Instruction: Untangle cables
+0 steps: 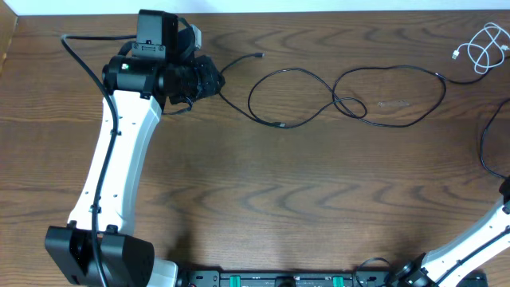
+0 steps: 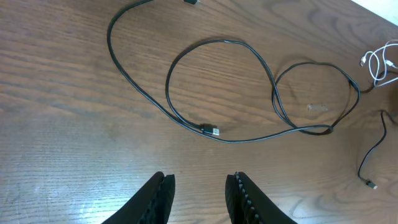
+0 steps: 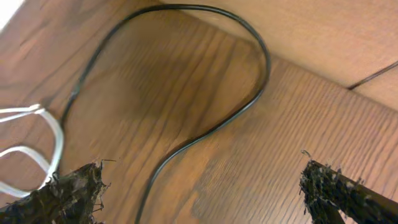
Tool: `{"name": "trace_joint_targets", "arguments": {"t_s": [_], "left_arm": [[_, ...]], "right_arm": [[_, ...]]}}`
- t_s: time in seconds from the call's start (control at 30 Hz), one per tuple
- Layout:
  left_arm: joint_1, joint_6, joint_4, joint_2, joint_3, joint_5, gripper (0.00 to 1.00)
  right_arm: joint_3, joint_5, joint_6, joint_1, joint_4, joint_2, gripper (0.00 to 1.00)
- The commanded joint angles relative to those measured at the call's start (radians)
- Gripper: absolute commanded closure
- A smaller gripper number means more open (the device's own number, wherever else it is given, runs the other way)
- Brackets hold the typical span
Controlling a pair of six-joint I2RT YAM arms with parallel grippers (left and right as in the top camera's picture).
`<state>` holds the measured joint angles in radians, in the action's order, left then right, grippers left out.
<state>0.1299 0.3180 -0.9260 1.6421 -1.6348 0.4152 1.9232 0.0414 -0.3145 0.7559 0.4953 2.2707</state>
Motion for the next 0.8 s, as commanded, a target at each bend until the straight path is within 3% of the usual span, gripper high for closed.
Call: {"name": "trace_joint_targets", "arguments": {"t_s": [0.0, 0.23, 0.37, 0.5, 0.77], "left_arm": [[0.0, 0.002, 0.0, 0.004, 0.0, -0.009, 0.67], [0.0, 0.002, 0.0, 0.004, 0.0, -0.009, 0.67], [0.0, 0.002, 0.0, 0.004, 0.0, -0.009, 0.67], [0.0, 0.002, 0.0, 0.004, 0.0, -0.009, 0.67], [0.0, 0.002, -0.001, 0.004, 0.0, -0.009, 0.67]], "right_arm": [[0.005, -0.146, -0.001, 0.002, 0.008, -0.149, 0.01], [0.005, -0.625, 0.043, -0.018, 0.106, -0.298, 0.01], [0.005, -0.775, 0.098, -0.058, 0.22, -0.301, 0.01], [0.003, -0.737, 0.257, -0.132, 0.373, -0.29, 0.01], [-0.013, -0.356, 0.431, -0.274, 0.474, -0.222, 0.09]]}}
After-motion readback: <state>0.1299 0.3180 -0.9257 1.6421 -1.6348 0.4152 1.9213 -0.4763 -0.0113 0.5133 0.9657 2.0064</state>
